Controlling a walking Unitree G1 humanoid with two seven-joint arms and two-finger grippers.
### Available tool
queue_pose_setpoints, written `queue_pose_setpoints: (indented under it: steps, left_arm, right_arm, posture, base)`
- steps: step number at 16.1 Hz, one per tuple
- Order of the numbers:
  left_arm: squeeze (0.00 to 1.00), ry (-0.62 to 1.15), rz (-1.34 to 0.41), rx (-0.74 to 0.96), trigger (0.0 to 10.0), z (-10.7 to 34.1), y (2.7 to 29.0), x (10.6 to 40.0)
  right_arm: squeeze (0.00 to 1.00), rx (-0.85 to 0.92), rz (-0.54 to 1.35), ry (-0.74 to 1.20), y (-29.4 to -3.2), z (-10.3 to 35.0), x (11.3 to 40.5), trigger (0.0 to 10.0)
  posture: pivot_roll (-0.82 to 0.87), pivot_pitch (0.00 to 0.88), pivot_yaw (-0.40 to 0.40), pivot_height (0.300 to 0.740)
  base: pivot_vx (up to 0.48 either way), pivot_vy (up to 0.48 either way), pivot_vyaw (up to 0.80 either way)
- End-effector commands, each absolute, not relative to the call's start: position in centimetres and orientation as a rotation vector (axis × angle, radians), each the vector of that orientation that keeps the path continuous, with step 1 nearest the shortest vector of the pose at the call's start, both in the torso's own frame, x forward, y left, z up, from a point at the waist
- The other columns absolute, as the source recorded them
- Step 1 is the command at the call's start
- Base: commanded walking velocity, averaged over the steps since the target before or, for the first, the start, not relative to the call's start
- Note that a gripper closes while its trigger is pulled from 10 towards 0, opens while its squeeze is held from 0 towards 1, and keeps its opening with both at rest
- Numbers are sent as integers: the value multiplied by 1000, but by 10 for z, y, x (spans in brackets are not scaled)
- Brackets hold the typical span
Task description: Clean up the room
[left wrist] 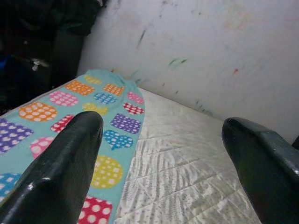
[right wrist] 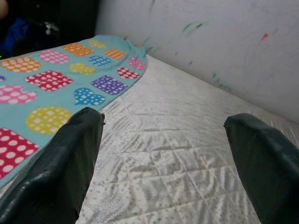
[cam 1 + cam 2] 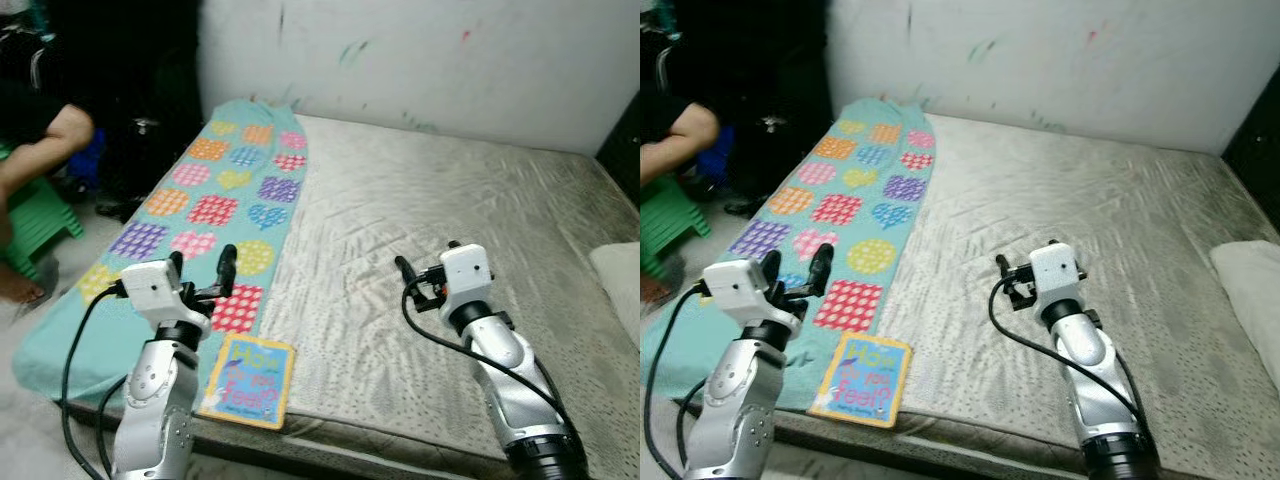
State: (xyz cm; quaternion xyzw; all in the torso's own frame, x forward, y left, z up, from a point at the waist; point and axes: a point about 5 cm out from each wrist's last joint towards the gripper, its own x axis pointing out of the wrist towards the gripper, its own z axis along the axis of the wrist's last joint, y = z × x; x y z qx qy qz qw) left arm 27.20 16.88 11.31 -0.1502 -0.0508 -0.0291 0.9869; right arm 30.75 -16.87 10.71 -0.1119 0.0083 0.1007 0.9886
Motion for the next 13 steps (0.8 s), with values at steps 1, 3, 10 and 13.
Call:
queue_pose_setpoints:
  steps: [1,3,10,13]
  left_arm:
    - [0,-95,-51,-302,10000,113,171,273]
    - [0,-95,-49,-301,10000,113,171,273]
    - [0,-97,-30,-308,10000,113,173,273]
    - [0,-110,-23,-328,10000,113,174,272]
  right_arm:
    - [0,-217,202,10,-167,109,308,10000]
    - [0,-219,202,11,-168,109,308,10000]
    - [0,-241,217,4,-167,109,308,10000]
    - [0,-245,221,1,-166,110,309,10000]
  posture:
    - [-76,0,-62,740]
    - [-77,0,-62,740]
    - [-79,0,-67,740]
    - [-79,0,-67,740]
  base:
    - [0,480,0]
    - [0,480,0]
    - [0,343,0]
    - [0,0,0]
